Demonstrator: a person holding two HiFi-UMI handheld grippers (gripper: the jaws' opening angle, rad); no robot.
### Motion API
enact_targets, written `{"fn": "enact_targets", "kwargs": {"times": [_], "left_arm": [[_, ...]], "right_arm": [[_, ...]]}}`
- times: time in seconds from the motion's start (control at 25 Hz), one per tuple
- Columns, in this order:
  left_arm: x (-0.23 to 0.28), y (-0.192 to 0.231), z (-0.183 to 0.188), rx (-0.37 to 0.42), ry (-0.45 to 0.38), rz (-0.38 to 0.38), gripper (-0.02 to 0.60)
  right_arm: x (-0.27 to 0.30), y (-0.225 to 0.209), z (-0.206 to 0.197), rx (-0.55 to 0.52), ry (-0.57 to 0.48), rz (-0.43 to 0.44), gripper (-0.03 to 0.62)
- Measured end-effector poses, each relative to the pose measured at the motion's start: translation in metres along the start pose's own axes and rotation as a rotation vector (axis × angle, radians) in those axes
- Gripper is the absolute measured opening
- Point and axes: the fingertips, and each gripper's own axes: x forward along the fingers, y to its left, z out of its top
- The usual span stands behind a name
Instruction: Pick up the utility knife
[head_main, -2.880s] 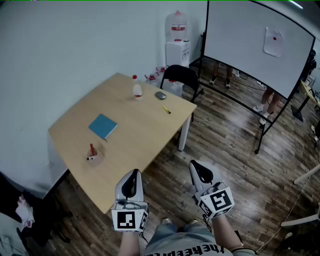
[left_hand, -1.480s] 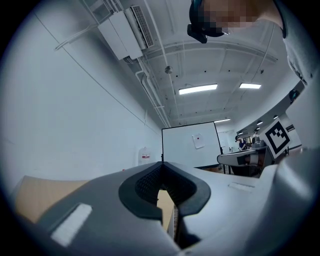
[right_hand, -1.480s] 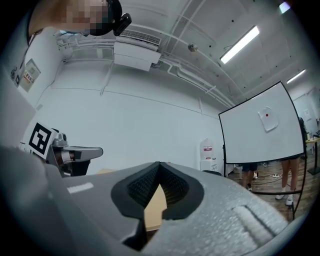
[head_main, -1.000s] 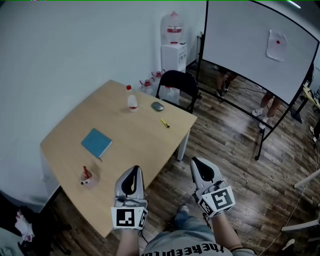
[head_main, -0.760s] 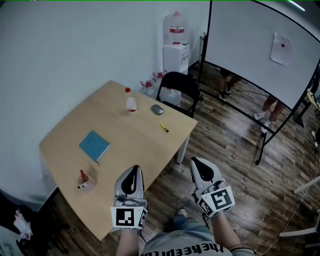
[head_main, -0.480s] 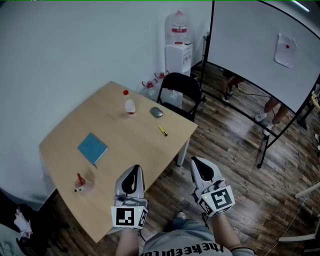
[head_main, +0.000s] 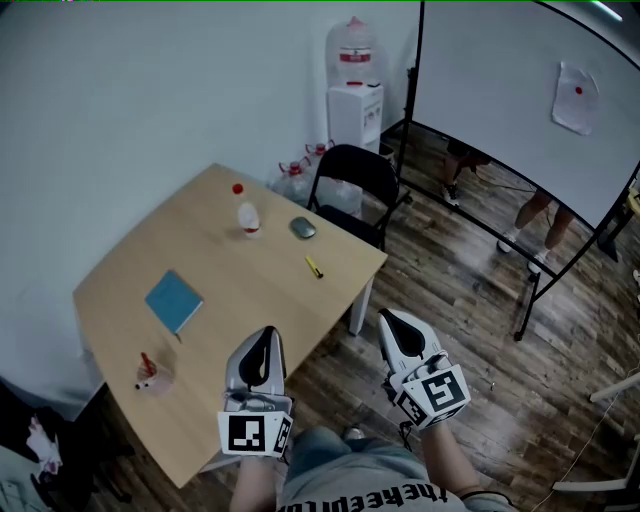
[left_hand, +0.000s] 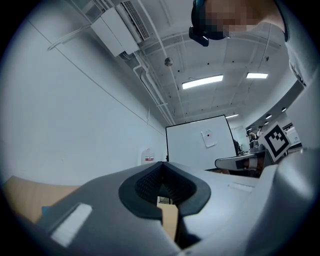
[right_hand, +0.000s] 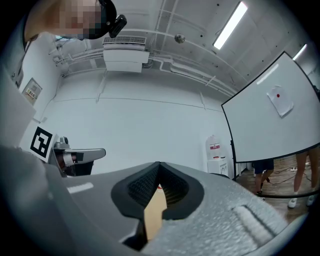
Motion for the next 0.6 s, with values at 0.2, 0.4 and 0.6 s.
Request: {"fn": "enact_targets", "kwargs": {"times": [0.2,0.4,0.6], "left_arm": [[0.012,0.001,-0.006,0.007,0.017,0.012,0.02],[0.027,0.016,-0.015,0.002,0.029,0.025,0.02],[0.051,0.029,-0.017,0.007,0.027,0.019,0.02]], "right_arm": [[0.011,-0.009,-0.007,0.007,0.022,0.021,0.002],[0.034,-0.014,-0.015,0.012,0.037,0.035,0.002],[0.059,-0.025,-0.016,0.006,0.043,0.031,0.002]]}}
